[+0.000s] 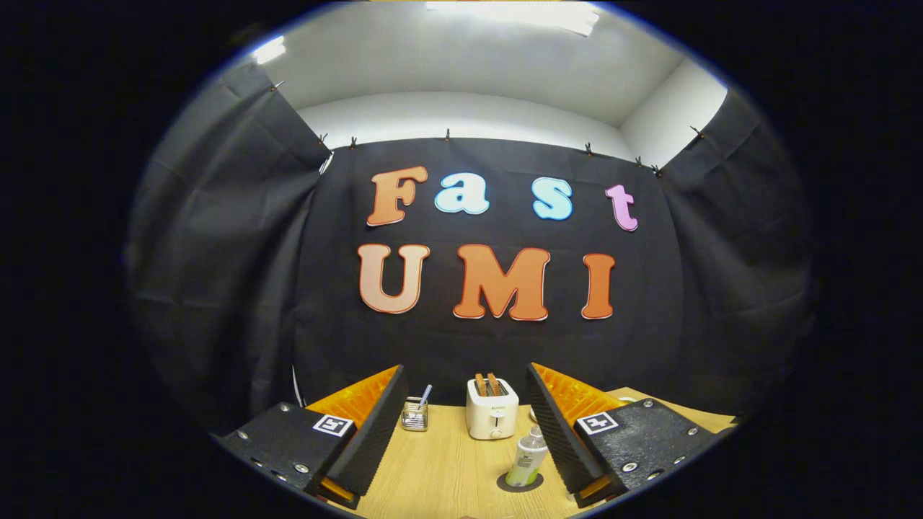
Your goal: Take the bottle from table, then pour the juice into the cup, finally place the bottle on the coaster
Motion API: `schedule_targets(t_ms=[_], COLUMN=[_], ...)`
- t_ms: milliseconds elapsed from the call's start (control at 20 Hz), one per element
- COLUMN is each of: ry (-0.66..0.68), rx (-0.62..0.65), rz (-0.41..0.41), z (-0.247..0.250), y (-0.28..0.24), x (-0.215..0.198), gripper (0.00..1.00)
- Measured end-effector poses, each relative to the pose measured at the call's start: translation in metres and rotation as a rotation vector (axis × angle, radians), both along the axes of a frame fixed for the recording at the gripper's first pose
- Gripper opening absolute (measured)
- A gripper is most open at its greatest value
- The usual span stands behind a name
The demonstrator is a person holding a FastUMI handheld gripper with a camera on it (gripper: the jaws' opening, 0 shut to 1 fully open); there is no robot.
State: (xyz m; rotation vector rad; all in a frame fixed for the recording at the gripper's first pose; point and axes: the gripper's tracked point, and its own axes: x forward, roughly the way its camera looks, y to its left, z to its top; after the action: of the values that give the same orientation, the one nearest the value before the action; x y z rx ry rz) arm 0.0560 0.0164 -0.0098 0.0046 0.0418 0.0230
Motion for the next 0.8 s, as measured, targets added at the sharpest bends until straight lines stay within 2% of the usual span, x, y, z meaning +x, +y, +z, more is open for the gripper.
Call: schedule_targets(t_ms=[800], ry=[-0.024], rx=[0.032], rz=[0.007], z=[0.023], y=[0.018], x=[-0.016], gripper=[0.97])
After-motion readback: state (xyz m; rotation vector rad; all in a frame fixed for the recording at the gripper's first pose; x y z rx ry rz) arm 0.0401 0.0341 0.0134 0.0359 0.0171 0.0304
